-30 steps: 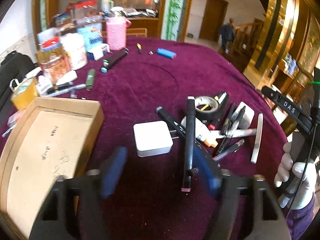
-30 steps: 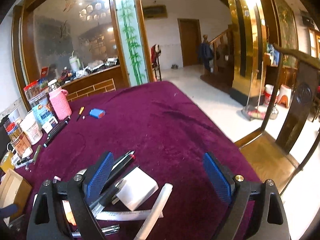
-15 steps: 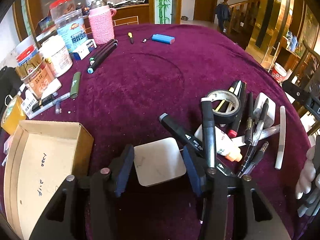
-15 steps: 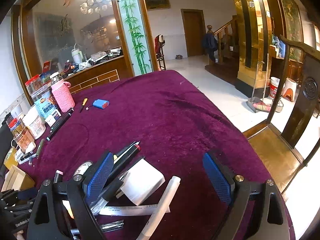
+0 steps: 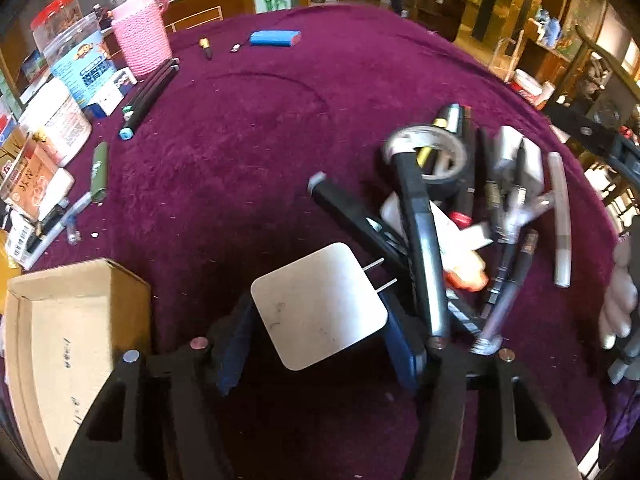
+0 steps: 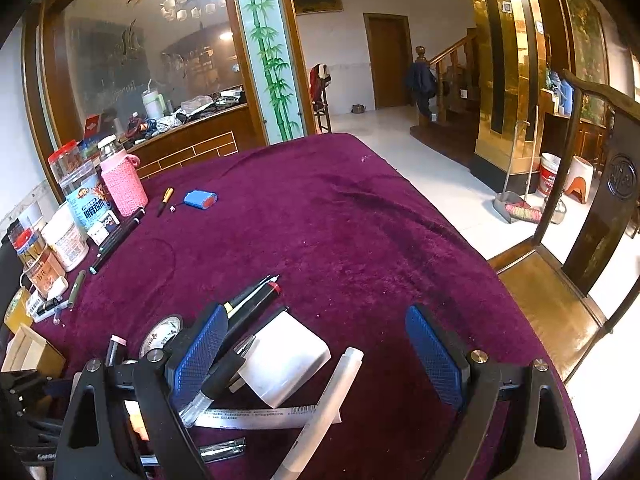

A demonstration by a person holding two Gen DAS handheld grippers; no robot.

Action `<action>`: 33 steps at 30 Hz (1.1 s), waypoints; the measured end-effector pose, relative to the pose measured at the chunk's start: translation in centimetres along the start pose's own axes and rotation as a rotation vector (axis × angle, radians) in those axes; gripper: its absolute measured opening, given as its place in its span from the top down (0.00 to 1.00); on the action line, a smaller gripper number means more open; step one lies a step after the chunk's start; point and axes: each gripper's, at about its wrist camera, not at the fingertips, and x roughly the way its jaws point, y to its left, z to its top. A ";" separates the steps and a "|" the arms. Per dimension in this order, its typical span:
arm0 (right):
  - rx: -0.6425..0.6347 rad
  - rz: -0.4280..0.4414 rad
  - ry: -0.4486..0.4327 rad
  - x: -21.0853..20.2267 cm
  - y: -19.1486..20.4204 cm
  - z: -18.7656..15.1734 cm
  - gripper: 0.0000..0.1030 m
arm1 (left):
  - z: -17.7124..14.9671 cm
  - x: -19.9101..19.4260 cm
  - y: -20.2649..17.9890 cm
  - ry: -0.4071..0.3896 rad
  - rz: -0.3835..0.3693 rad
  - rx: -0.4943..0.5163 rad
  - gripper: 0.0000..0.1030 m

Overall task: Organize rigid objects
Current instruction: 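Close the left gripper on the white square charger and lift it, then carry the charger into the cardboard box and open the left gripper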

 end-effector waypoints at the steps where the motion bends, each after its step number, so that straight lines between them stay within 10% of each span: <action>1: -0.001 0.001 0.002 0.1 0.0 -0.1 0.10 | -0.3 -0.2 -0.2 -0.007 -0.009 -0.001 0.43; 12: -0.058 -0.039 -0.029 0.1 1.1 -0.1 0.10 | -4.5 -8.7 2.2 -0.185 -0.114 -0.214 0.42; 18: -0.080 -0.003 -0.029 0.1 1.9 -0.4 0.10 | -6.2 -10.3 9.6 -0.158 0.015 -0.384 0.42; 27: -0.175 0.396 0.182 -2.2 10.4 -1.9 0.10 | -5.4 -5.1 16.3 -0.044 0.033 -0.548 0.42; 33: -0.248 0.486 0.303 -1.2 15.7 -3.5 0.10 | -4.1 -4.4 17.4 -0.059 0.042 -0.570 0.42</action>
